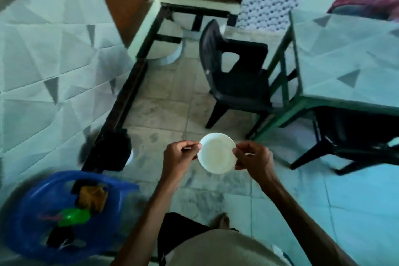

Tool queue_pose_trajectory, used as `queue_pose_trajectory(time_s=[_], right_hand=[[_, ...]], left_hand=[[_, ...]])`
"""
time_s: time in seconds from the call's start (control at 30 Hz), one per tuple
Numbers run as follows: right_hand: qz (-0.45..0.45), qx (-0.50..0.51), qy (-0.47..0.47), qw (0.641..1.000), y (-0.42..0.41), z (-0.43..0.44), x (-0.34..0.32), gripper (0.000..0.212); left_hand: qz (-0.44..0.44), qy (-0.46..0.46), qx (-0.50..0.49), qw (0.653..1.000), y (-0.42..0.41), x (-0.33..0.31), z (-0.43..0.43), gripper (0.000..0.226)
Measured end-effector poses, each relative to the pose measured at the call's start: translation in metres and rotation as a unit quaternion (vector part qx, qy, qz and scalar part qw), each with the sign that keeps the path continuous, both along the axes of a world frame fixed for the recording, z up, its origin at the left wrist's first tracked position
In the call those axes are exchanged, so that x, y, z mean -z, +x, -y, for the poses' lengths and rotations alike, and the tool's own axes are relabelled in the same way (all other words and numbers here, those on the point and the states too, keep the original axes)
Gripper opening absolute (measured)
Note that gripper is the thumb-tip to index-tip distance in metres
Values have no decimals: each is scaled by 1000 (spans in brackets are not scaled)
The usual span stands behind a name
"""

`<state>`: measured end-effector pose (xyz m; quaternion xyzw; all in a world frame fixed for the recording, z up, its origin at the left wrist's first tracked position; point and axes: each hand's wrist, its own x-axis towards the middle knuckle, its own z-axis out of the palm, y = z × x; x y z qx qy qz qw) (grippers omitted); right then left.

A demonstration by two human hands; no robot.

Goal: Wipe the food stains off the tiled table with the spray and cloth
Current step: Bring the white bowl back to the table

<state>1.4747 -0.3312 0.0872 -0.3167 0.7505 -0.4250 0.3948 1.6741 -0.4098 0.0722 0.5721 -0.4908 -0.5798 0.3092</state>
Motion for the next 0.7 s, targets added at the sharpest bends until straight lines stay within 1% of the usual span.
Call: queue_pose_trajectory(time_s=[0.1,0.2,0.27,0.4,0.53,0.6,0.63,0.7], right_hand=[[-9,74,1,997,-73,-45,-6,9],[-12,142,-1,990,-137,-85,-8,6],[-15,196,-7,981,-179,-111,-9,7],[-26,281,-14,959,-252,-141,-10,8],[-33,333,-10,942,-336,-158,-9,9],[-36,376,-14,926,-392,-170,-9,10],[-36,379,-14,924,-402,-172,-11,8],[-30,411,-16,911,-445,-183,-15,5]], left_hand=[[1,4,47,999,-85,-10,-23,17],[10,-9,109,994,-164,-20,-38,16],[14,-14,159,987,-221,-21,-47,15],[8,-33,243,970,-321,-22,-56,1],[18,-56,298,953,-424,-18,-60,3],[18,-78,333,939,-496,-13,-65,2],[18,-87,339,937,-509,-14,-66,2],[5,-92,366,926,-566,-18,-72,2]])
